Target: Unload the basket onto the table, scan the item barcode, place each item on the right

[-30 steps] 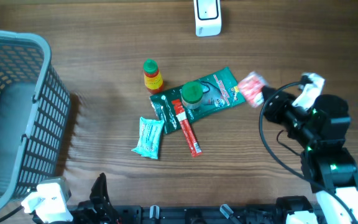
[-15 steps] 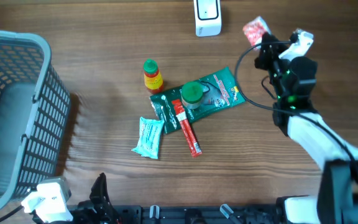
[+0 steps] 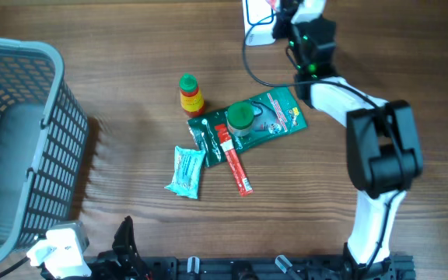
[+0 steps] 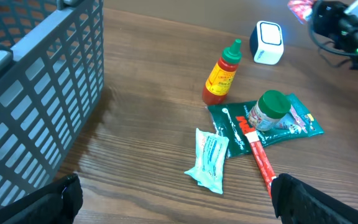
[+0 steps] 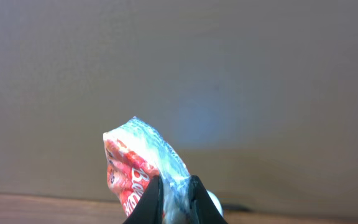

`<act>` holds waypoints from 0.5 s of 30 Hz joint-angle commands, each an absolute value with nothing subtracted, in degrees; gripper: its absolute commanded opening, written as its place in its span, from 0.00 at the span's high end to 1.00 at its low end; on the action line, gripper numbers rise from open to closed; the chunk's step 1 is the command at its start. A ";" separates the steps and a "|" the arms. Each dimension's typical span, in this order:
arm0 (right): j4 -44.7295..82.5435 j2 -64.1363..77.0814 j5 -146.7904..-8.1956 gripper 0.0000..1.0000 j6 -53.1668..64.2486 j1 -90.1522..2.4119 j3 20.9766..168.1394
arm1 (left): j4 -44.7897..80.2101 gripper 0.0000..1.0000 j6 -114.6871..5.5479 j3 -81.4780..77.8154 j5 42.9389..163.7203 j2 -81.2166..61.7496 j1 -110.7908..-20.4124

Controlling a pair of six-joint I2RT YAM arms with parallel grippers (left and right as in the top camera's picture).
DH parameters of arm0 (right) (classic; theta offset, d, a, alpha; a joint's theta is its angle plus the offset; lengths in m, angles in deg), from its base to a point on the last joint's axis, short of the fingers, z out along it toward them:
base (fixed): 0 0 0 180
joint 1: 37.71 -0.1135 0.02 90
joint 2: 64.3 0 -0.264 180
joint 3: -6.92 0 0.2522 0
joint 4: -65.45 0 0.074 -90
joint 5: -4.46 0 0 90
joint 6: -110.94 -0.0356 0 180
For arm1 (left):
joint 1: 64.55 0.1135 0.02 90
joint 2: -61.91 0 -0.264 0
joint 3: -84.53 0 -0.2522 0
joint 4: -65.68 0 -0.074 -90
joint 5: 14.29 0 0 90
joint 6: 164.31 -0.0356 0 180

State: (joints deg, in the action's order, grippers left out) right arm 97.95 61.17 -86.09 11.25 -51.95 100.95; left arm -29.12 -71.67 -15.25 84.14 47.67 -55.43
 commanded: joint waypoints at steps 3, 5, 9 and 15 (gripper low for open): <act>95.29 71.42 -90.47 0.95 15.68 -52.65 112.69 | -28.97 0.00 -71.76 -15.49 84.62 47.83 -55.06; 94.70 72.56 -92.30 0.95 16.53 -52.65 114.00 | -28.97 0.00 -71.76 -15.49 84.62 47.83 -55.06; 94.63 72.60 -92.59 0.95 16.49 -52.65 114.22 | -28.97 0.00 -71.76 -15.49 84.62 47.83 -55.06; 88.77 65.87 -92.63 0.96 14.81 -52.32 114.22 | -28.97 0.00 -71.76 -15.49 84.62 47.83 -55.06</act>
State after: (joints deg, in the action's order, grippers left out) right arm 91.40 71.55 -91.40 15.40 -52.78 112.78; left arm -29.10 -71.67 -15.25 84.14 47.67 -55.43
